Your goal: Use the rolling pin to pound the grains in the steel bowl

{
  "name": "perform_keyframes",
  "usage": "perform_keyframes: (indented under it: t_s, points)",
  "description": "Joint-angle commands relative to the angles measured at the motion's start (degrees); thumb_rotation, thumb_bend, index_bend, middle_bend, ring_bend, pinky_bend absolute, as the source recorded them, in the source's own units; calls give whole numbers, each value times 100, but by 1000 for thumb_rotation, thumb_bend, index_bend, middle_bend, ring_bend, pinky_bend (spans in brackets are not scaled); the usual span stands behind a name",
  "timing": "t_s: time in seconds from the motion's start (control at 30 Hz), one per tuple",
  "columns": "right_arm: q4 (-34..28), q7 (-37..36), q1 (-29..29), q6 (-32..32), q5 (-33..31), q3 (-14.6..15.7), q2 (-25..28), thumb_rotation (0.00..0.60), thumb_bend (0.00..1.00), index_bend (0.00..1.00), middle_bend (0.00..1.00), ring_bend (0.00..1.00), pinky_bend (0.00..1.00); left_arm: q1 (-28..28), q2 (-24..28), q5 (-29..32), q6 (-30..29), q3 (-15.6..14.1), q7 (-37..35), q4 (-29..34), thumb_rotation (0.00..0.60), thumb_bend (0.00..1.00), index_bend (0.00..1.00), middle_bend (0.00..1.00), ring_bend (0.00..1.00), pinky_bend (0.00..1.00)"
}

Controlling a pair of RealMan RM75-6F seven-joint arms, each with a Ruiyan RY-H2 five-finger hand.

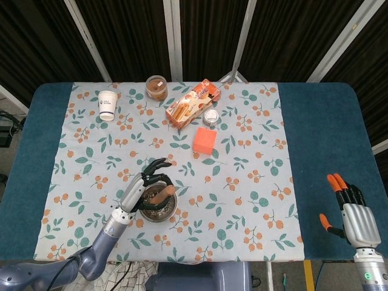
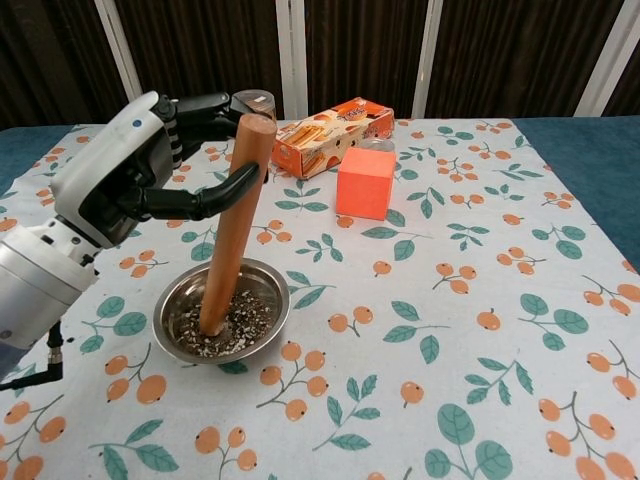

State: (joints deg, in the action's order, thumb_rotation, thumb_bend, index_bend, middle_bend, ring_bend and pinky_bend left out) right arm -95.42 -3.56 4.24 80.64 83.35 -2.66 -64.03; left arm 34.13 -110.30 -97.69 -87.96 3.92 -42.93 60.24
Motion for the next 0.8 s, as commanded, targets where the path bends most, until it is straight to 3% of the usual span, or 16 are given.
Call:
perform_keyframes:
  t_s: [0.03,0.8]
  points:
    - [-3,9,2,-3,-12,-7,-3,600,366,0,0,0,0,-14,-59,25,-32,-6,-140,-152,600,800,629,649,174,108]
    - [-18,-60,-26,51,35,4,22,600,366,0,0,0,0,108,49,-46,-174,107,38,302,600,799,629,649,174,115]
